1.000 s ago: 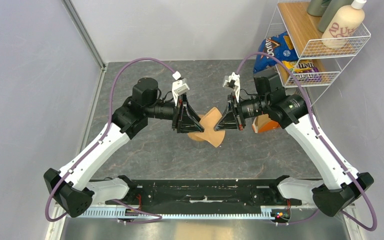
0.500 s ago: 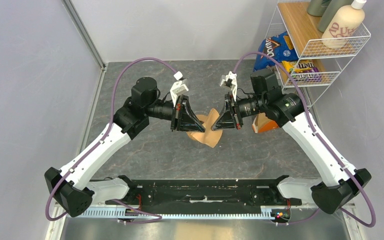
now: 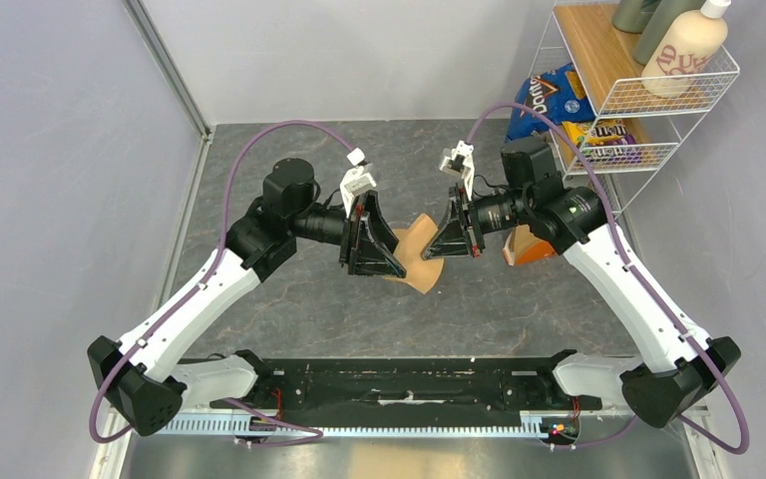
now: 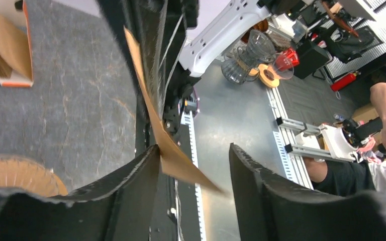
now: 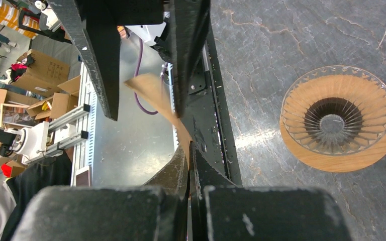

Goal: Place the coffee filter in the dripper

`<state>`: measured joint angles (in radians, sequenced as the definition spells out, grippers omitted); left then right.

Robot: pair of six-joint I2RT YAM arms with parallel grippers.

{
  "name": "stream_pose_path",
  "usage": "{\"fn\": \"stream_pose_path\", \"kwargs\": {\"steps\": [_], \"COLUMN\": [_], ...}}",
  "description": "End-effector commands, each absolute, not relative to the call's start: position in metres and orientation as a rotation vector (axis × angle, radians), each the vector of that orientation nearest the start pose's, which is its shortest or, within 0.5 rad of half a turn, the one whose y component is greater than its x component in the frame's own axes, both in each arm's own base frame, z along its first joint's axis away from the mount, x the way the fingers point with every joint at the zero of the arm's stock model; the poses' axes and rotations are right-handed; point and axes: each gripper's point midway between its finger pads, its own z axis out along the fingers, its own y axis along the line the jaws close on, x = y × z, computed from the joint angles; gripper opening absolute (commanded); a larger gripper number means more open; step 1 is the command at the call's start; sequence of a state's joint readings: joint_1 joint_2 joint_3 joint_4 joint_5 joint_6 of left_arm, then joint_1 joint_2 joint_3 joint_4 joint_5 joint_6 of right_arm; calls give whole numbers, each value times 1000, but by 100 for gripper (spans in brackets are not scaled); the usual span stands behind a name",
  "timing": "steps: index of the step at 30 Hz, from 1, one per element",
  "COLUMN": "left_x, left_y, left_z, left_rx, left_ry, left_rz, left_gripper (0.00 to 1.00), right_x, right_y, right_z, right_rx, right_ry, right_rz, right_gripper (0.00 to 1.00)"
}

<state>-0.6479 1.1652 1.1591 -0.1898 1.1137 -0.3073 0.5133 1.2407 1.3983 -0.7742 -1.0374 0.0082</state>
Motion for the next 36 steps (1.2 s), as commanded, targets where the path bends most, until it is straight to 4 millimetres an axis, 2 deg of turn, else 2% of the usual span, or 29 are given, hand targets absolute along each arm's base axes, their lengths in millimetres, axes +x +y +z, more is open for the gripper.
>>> {"fn": "stream_pose_path", "kwargs": {"steps": [1, 6, 11, 13, 15, 17, 21, 25, 26, 27, 29, 30, 33, 36], "left_x": [137, 140, 146, 144, 138, 130, 116, 112, 114, 121, 136, 145, 171, 200], "left_y": [-293, -293, -298, -300, -301, -301, -299, -297, -297, -298, -293, -288, -267, -239], "left_z": [343, 329, 336, 339, 342, 345, 348, 346, 345, 342, 336, 334, 340, 356], "left_rx": [1166, 1151, 1134, 1141, 1170, 1206, 1256, 1265, 1243, 1206, 1158, 1121, 980, 785], "left_ry": [1613, 1640, 1614, 1595, 1562, 1529, 1488, 1488, 1511, 1555, 1627, 1660, 1703, 1715], "left_rz": [-1494, -1480, -1485, -1511, -1556, -1610, -1676, -1691, -1673, -1634, -1525, -1468, -1326, -1221], "left_gripper": [64, 64, 56, 47, 29, 16, 5, 3, 6, 16, 54, 67, 76, 80], "right_x": [159, 158, 157, 156, 159, 164, 173, 173, 173, 173, 173, 174, 185, 211], "right_y": [262, 263, 266, 267, 268, 268, 270, 273, 273, 272, 270, 267, 255, 236], "right_z": [347, 350, 350, 349, 348, 346, 341, 346, 348, 350, 353, 353, 344, 335], "right_rx": [-1117, -1122, -1113, -1110, -1107, -1106, -1116, -1122, -1122, -1116, -1099, -1087, -1023, -898], "right_ry": [1800, 1791, 1792, 1794, 1797, 1799, 1813, 1797, 1792, 1790, 1791, 1796, 1838, 1901], "right_rz": [1394, 1410, 1452, 1477, 1464, 1432, 1406, 1437, 1435, 1426, 1390, 1361, 1196, 959], "right_gripper": [0, 0, 0, 0, 0, 0, 0, 0, 0, 0, 0, 0, 0, 0]}}
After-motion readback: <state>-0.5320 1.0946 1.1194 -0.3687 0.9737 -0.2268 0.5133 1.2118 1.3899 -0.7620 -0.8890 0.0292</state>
